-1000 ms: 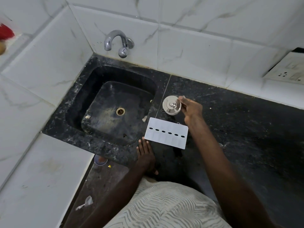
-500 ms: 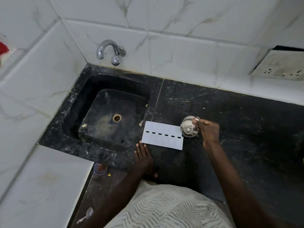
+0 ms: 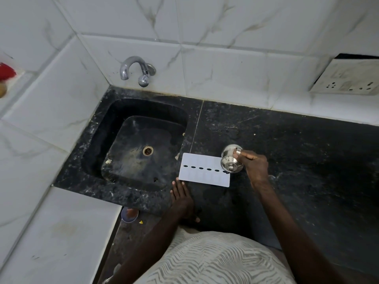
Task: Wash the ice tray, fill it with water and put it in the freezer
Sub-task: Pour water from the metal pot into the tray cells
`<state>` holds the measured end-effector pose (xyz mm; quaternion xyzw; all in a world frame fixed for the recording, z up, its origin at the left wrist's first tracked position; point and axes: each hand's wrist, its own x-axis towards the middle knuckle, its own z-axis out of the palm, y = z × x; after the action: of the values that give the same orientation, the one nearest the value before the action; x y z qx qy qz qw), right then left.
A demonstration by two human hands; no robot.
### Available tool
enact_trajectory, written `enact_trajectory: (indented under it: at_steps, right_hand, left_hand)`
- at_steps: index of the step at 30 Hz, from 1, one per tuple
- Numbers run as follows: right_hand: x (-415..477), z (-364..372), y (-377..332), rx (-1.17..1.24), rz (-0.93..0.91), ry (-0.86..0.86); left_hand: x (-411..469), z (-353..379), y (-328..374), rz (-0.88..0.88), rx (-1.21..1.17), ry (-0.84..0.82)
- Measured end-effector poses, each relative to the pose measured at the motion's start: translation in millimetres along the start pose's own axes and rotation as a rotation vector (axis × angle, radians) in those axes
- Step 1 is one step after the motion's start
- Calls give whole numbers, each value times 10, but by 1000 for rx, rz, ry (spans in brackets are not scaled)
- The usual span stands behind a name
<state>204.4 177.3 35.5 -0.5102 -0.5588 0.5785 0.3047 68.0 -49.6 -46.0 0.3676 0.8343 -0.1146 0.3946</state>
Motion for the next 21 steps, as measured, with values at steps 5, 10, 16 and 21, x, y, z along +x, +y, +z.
enact_trajectory:
  at_steps: [5,10,16,21]
  right_hand:
    - [-11,2,5,-4,-34,-12]
    - [4,14,49,-27,-51,-20]
    - [24,25,64,-47,-79,-18]
    - [47,14,79,-43,-79,-25]
  left_hand:
    - [-21,-34,23,-8,3,-19]
    - [-27,-73,32,-10,12,-56]
    - [-22,-83,22,-10,25,-54]
    - [-19,-75,63,-40,21,-42]
